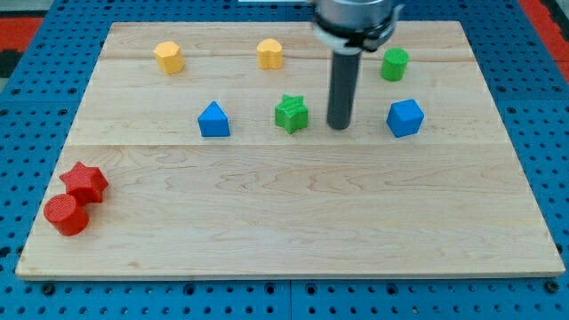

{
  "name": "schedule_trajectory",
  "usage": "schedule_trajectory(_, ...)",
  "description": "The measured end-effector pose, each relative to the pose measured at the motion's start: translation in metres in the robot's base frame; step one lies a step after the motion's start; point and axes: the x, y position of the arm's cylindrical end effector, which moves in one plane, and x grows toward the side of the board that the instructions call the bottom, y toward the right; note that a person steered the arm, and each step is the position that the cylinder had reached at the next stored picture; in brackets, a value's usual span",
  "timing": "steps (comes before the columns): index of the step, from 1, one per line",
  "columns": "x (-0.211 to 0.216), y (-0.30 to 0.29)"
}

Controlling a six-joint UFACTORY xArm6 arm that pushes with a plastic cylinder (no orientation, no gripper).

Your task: Move the yellow heart to the bottom center

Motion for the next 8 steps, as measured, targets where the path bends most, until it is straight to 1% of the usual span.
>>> schedule_trajectory(1, -0.048, 0.004)
schedule_trajectory(2, -0.088, 0.001)
schedule_trajectory(4, -0.133, -0.075)
schedule_trajectory(5, -0.135, -0.127)
schedule_trajectory(6, -0.118, -0.175)
schedule_trajectory(8, -0.068, -0.203)
